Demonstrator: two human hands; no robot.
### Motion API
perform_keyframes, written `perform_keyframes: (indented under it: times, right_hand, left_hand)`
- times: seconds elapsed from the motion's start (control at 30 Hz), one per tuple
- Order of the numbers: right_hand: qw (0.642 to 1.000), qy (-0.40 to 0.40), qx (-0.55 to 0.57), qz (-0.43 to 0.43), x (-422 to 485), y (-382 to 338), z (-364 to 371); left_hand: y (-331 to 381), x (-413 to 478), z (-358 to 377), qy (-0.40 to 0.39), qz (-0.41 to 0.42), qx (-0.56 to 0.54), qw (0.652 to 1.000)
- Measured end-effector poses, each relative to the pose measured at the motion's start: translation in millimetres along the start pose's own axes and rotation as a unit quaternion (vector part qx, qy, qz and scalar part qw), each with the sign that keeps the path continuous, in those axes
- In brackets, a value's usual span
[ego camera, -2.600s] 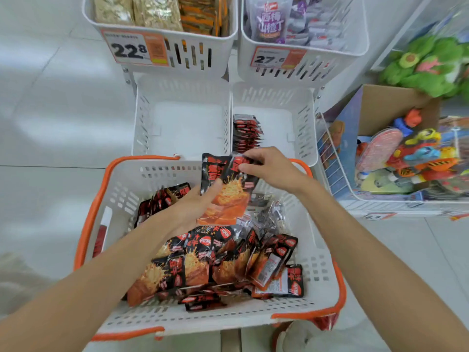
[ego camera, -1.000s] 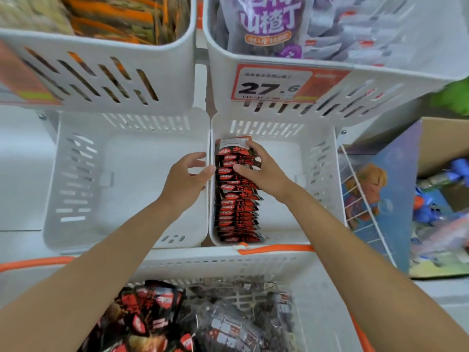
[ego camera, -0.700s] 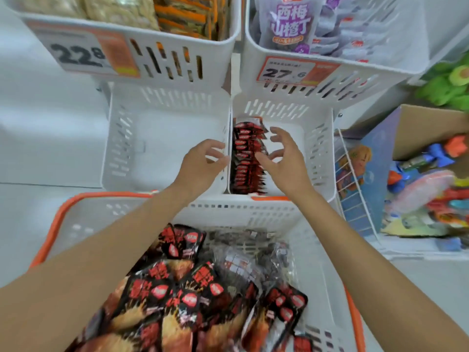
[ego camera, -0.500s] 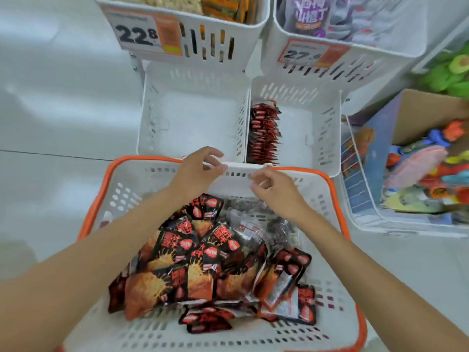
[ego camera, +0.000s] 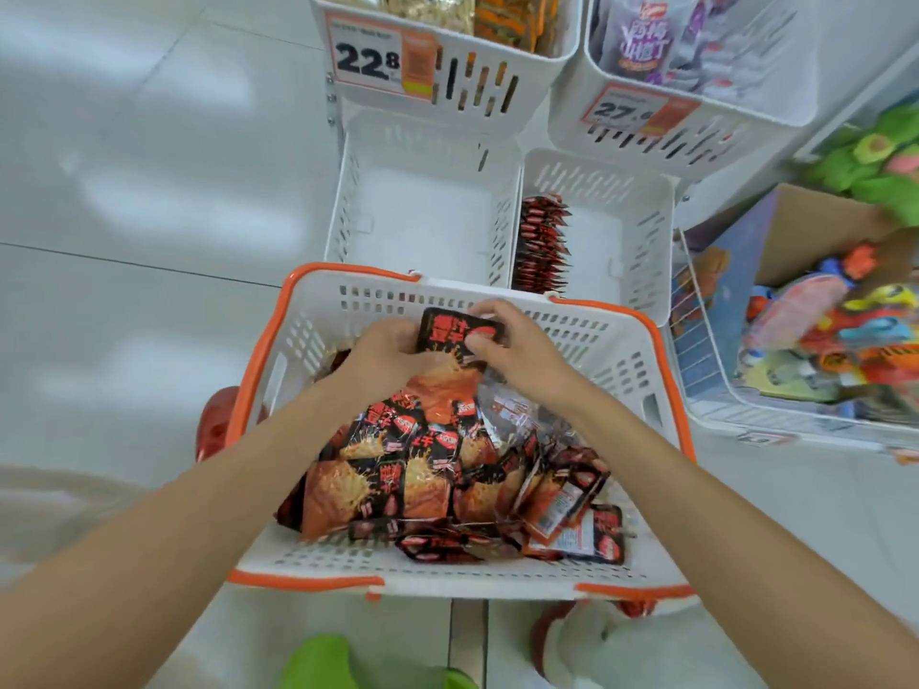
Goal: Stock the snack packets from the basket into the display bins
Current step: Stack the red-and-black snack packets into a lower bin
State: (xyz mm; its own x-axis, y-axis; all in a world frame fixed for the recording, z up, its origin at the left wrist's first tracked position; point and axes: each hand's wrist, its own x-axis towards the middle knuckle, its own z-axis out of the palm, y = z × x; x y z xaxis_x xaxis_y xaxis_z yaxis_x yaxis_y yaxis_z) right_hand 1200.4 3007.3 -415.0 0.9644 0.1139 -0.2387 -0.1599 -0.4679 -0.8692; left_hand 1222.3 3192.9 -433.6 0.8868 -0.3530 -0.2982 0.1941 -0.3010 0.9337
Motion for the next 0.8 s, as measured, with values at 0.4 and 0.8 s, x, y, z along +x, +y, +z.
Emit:
perform_keyframes:
  times: [0.4, 0.8]
  right_hand:
    - [0.982, -0.066, -0.114, 0.135, -14.8, 75.1, 39.5]
    - [0.981, -0.089, -0.061, 0.161, -26.2, 66.9, -20.2]
  left_hand:
    - [-38.2, -10.8, -42.8, 0.118, -0.042, -0.007, 0.992]
    - [-31.1, -12.9, 10.0, 0.017, -0.083, -0.136, 0.987]
